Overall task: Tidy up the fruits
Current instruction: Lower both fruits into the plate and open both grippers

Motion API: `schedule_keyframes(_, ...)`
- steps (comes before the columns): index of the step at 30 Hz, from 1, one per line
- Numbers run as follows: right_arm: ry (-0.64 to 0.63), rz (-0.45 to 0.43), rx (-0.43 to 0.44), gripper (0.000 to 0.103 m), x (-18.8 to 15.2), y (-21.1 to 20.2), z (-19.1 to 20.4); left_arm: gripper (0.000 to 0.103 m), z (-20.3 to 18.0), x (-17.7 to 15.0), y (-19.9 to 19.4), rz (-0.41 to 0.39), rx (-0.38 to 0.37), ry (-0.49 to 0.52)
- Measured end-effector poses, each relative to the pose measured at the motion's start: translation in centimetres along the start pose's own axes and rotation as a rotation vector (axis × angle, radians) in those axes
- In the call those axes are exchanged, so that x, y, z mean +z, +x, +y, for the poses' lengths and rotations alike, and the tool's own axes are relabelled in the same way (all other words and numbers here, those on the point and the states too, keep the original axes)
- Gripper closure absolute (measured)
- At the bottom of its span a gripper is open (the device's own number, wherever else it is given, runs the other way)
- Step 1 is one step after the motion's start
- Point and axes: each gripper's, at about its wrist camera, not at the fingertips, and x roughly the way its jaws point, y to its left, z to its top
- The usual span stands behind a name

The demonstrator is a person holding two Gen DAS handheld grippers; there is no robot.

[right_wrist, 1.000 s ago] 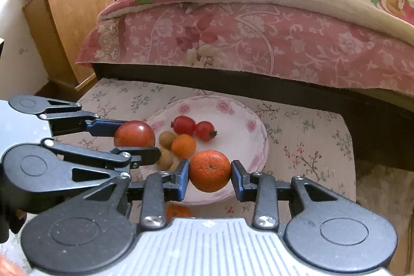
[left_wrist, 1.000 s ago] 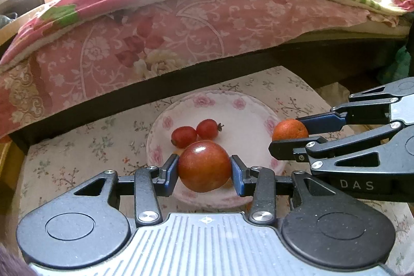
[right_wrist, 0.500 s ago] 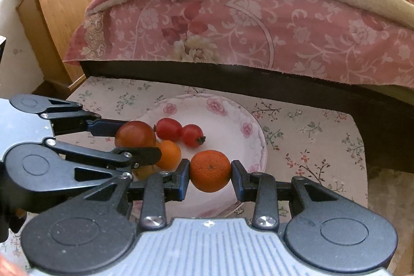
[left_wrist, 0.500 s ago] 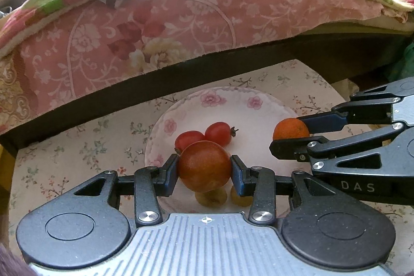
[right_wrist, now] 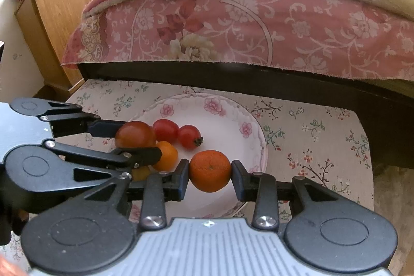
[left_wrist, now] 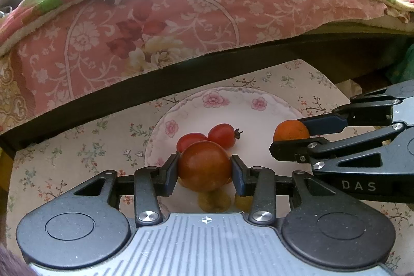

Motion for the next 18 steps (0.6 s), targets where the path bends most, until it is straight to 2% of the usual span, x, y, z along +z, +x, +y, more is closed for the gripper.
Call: schedule_keyframes(18,0.023,-0.030,-0.013,0.065,0.47,-0.37,-0.38,0.046,0.09,0.32,-0.55,-0.037,0.005,-0.011)
